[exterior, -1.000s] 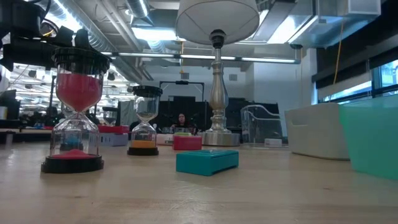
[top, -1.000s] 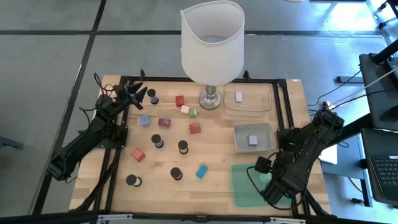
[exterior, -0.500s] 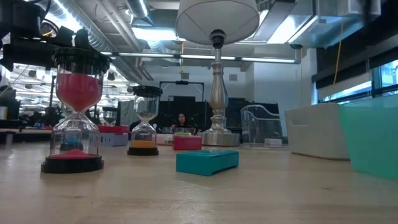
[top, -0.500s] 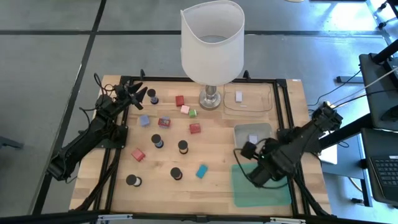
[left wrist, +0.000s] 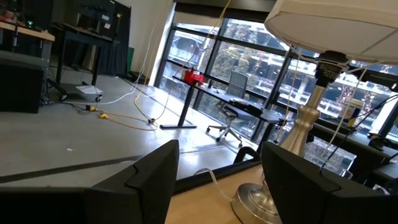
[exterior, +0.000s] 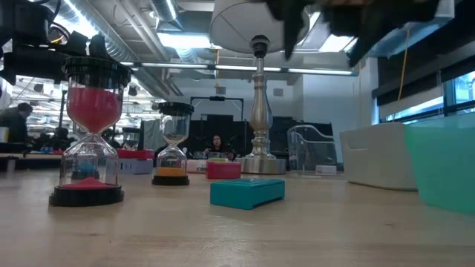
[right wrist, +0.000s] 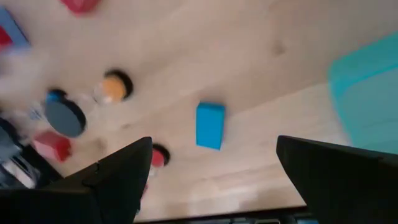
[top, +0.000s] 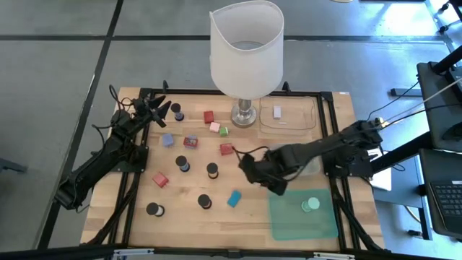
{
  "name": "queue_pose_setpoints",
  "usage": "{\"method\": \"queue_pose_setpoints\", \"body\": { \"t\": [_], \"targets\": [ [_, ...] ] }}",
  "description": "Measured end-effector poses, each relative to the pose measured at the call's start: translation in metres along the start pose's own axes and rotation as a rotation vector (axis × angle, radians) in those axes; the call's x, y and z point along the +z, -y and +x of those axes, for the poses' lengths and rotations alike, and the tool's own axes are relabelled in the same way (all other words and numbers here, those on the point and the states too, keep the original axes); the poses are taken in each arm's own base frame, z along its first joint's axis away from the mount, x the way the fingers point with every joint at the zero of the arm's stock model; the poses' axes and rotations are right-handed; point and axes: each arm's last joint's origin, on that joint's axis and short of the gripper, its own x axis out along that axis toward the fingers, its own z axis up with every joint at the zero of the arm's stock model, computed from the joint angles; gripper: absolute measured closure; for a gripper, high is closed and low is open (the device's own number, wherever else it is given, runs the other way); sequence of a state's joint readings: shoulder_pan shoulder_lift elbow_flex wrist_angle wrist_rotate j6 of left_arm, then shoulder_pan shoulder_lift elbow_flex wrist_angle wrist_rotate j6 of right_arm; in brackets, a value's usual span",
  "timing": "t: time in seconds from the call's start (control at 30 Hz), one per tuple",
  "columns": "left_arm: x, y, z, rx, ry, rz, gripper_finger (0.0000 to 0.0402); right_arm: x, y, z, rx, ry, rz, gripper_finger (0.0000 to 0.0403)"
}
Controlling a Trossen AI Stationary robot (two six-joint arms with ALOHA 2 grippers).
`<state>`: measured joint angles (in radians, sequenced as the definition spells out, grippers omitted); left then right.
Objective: Pick & Place Office items
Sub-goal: Put the blue timer into the transparent bin
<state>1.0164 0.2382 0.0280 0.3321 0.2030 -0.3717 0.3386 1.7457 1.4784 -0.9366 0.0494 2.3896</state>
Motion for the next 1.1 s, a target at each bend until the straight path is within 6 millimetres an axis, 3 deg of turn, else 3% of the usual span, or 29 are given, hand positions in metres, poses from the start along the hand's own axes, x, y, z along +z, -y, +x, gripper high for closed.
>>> {"method": "queue_pose_setpoints", "body": {
  "t": [0.23, 0.4, 1.1],
  "targets": [
    [0.0, 0.0, 0.0, 0.0, 0.0, 0.0, 0.0175, -0.009, -0.016, 0.066, -0.053, -0.065, 0.019, 0.0055],
    [0.0, 0.0, 0.0, 0.0, -0.001, 0.0, 0.0175, -0.016, -0.022, 0.1, -0.063, -0.143, 0.038, 0.0055],
    [0.0, 0.0, 0.0, 0.0, -0.001, 0.0, 0.0176, -0.013, -0.018, 0.149, -0.165, -0.146, 0.137, 0.0056]
  ]
}}
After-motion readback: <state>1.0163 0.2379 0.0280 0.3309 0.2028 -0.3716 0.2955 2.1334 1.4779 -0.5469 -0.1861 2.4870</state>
